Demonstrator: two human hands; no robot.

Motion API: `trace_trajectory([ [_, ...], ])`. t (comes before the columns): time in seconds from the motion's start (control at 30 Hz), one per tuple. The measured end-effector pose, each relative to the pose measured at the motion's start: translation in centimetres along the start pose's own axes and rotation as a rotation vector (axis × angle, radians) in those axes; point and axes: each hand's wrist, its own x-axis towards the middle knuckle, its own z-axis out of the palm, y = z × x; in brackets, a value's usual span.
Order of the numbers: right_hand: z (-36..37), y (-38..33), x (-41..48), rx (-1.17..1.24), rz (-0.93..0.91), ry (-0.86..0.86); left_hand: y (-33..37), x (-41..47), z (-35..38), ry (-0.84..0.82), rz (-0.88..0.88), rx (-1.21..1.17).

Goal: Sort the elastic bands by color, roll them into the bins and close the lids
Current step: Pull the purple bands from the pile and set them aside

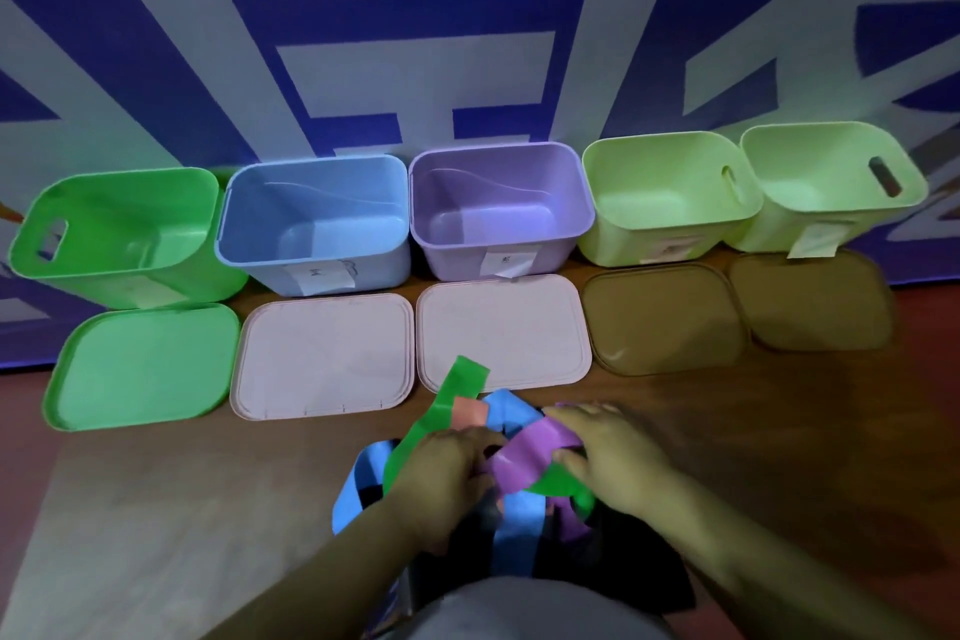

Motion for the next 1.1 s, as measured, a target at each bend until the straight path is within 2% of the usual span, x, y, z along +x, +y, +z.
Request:
trace_trajectory([
  [0.13,-1.7,0.1,1.2,0.120,-0.046,0.016,-0.1,0.0,-2.0,0.081,-0.028,-0.226],
  [0.4,-4.2,-0.1,2.4,0.462,-0.134,0.027,-0.2,-1.4,-7.4,0.131,0.021,-0.213],
  [0.57,-6.4,-2.1,1.1,0.477,-0.173,0.015,-1.1,-4.2,-8.6,0.248,0.018,-0.288],
  [0.7,-7.6,-4.2,0.2,0.600,-0.219,0.033,-3.0,-7.4,-9.6,0.384,-0.054,-0.394],
  [0.8,-7.1,-6.0,0.1,0.557,-0.254,0.004,-4.4,-10.3,-10.0,0.431,-0.123,-0.470],
  [0.93,-5.6,-9.7,1.0,0.519,-0.277,-0.050,-7.6,-14.4,-10.4,0.520,-0.156,-0.345],
  [1.1,-1.5,-16.0,3.4,0.480,-0.299,-0.088,-11.9,-20.4,-9.6,0.543,-0.287,-0.377],
])
